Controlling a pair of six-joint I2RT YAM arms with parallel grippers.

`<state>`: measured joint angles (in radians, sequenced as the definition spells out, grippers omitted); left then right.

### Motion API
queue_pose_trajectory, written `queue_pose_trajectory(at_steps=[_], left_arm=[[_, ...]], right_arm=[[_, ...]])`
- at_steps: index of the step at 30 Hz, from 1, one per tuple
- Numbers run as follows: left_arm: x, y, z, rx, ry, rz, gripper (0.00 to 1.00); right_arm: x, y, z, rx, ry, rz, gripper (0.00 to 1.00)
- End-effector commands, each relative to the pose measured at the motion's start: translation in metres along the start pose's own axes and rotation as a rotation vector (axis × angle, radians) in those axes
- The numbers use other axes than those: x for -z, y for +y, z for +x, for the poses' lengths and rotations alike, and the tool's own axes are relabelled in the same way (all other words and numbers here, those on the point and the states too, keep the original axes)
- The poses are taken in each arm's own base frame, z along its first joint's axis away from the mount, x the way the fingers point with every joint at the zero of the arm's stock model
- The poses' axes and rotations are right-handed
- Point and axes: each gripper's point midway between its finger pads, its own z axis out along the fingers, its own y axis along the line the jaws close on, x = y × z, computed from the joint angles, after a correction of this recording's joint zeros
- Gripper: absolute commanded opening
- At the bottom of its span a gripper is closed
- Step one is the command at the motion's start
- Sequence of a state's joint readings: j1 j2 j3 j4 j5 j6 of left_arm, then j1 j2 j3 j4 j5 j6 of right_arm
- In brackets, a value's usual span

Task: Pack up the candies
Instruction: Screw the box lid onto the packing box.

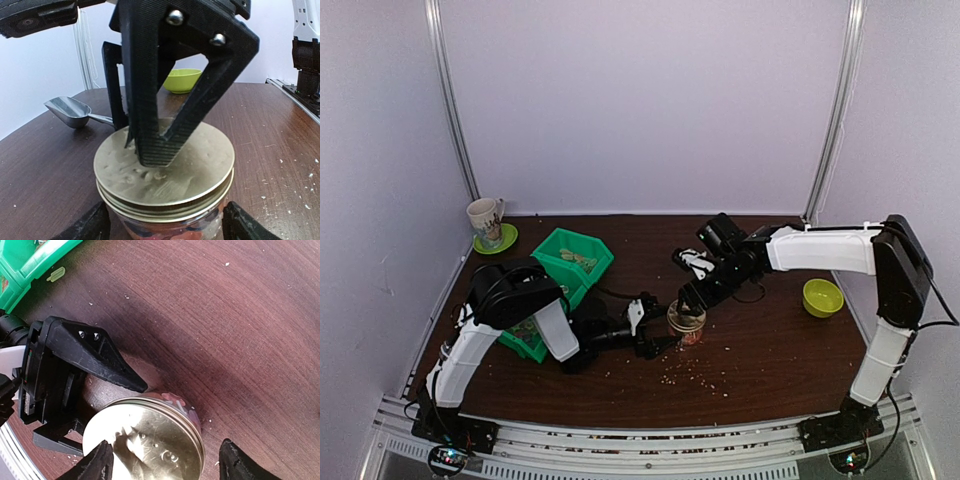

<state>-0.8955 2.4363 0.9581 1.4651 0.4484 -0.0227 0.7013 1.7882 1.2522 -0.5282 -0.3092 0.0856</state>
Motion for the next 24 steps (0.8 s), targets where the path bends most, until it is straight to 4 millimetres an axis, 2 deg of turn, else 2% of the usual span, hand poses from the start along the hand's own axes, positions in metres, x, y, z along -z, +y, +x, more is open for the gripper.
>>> queue_pose_trajectory(at_steps=[1, 12, 24], left_arm=[[0.015, -0.006, 0.074, 0.053, 0.214, 0.001, 0.79], [0.015, -0.006, 0.074, 0.052, 0.214, 0.005, 0.79], [0.015, -0.007, 0.074, 0.054, 0.214, 0.006, 0.78]], right_arm=[[0.014, 0.004, -0.017, 0.019, -0.052, 0.011, 0.72], [0.008, 0.010, -0.030, 0.017, -0.069, -0.025, 0.67], [-0.001, 0.011, -0.021, 0.011, -0.039, -0.044, 0.64]])
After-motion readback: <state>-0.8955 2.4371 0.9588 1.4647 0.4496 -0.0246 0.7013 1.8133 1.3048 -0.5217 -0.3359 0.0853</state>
